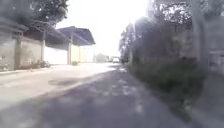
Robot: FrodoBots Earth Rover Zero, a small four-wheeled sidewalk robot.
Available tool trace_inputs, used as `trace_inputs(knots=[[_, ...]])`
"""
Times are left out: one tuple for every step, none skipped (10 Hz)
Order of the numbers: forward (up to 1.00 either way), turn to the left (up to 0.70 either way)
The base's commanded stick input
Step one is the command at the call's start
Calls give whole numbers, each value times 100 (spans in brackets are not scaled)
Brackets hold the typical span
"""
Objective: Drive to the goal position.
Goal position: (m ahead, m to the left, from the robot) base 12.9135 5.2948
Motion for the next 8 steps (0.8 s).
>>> trace_inputs(knots=[[100, 0], [100, -7], [100, -21], [100, -27], [100, -27], [100, -25], [100, -15], [100, -2]])
